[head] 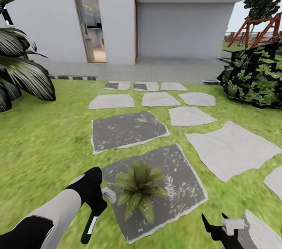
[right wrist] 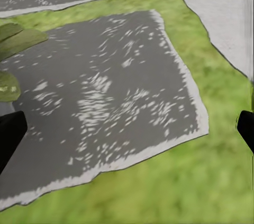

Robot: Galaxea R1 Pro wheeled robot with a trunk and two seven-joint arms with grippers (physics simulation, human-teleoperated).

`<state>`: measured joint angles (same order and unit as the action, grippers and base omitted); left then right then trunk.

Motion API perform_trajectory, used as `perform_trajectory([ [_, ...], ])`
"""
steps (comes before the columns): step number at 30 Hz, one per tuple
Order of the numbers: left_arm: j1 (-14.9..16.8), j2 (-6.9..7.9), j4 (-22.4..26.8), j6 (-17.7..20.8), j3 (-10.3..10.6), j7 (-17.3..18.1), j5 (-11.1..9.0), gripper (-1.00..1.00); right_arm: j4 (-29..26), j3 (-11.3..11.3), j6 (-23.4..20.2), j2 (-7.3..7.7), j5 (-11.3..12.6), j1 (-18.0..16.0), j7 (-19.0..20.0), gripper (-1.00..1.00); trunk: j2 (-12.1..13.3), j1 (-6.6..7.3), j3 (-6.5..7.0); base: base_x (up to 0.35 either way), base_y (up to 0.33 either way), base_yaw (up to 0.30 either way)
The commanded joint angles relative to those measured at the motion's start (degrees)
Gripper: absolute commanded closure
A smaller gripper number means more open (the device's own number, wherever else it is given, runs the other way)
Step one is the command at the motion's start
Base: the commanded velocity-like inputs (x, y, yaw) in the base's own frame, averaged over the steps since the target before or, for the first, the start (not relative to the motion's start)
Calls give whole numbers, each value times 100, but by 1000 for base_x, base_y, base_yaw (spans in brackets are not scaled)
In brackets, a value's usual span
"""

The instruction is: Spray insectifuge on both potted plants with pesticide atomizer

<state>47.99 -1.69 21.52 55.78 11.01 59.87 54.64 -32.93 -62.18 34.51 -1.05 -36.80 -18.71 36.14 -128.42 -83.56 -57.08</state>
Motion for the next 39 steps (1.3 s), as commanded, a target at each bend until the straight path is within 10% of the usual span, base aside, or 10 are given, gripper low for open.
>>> perform_trajectory([
  [1, -2, 2, 10, 24, 16, 60, 51, 100, -11, -48, 21, -8, -38, -10, 42, -100, -2, -1, -5, 90, 92, -295],
  [19, -254, 346, -40, 3, 24, 55, 47, 100, 139, -47, 21, 6, -38, -10, 42, -100, -2, -1, -5, 3, 9, -256],
  [39, -246, 272, 142, -247, -43, -56, -33, 100, 401, -48, 21, 52, -38, -10, 42, -100, -2, -1, -5, -48, 196, -35],
])
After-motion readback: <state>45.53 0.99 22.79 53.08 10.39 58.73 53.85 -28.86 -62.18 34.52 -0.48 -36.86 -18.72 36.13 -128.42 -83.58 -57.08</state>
